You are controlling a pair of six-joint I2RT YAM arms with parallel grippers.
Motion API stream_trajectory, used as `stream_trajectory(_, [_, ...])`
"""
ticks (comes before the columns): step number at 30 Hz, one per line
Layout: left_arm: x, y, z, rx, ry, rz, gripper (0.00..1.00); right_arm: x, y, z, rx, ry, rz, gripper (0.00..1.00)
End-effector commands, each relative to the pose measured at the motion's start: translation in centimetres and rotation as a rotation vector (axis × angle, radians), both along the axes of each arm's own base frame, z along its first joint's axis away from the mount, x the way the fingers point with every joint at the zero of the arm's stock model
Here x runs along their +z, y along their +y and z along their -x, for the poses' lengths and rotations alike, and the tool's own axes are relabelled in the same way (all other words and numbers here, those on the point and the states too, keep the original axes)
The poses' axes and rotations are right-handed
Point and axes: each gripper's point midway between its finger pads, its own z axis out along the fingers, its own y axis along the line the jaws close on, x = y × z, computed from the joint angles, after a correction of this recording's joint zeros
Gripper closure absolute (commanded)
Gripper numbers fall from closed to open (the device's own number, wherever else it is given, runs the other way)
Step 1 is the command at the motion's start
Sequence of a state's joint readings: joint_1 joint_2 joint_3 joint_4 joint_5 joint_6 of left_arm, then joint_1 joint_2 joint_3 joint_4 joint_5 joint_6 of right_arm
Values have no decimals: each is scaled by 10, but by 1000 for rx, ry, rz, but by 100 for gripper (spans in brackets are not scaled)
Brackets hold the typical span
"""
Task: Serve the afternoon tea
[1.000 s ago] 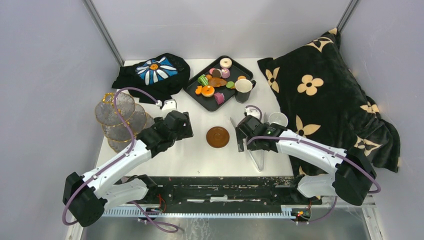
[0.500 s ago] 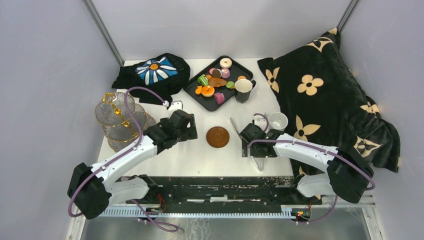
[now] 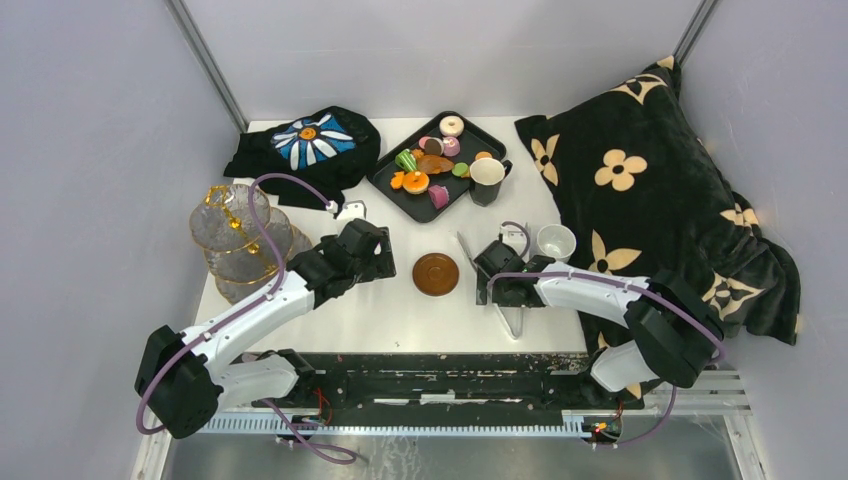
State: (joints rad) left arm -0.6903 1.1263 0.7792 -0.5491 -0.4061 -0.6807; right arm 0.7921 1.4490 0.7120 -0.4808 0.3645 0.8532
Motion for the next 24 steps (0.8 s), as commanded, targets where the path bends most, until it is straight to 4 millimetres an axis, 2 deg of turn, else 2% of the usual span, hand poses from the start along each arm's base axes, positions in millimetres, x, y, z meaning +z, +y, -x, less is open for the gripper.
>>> stream_trajectory(1, [23, -10, -12, 13, -59, 68, 3, -6, 4, -11, 7, -39, -4, 4])
stream_trajectory(2, [23, -9, -12, 14, -59, 64, 3, -5, 4, -11, 14, -43, -5, 9])
stream_trajectory(4, [22, -8, -11, 18, -58, 60, 3, -3, 5, -11, 23, -46, -8, 25])
stream_trajectory(7, [23, -7, -11, 24, -58, 62, 3, -1, 5, -11, 45, -45, -5, 40])
stream_trajectory(13, [26, -10, -12, 20, -70, 76, 3, 5, 2, -9, 59, -52, -1, 65])
stream_trajectory(17, [25, -9, -12, 24, -64, 70, 3, 8, 3, -7, 77, -50, -7, 78])
stream_trajectory(21, [38, -19, -18, 7, -82, 138, 2, 13, 1, -8, 117, -55, 38, 75])
stream_trajectory(24, [46, -16, -26, 5, -92, 137, 2, 16, 0, -9, 129, -60, 46, 65])
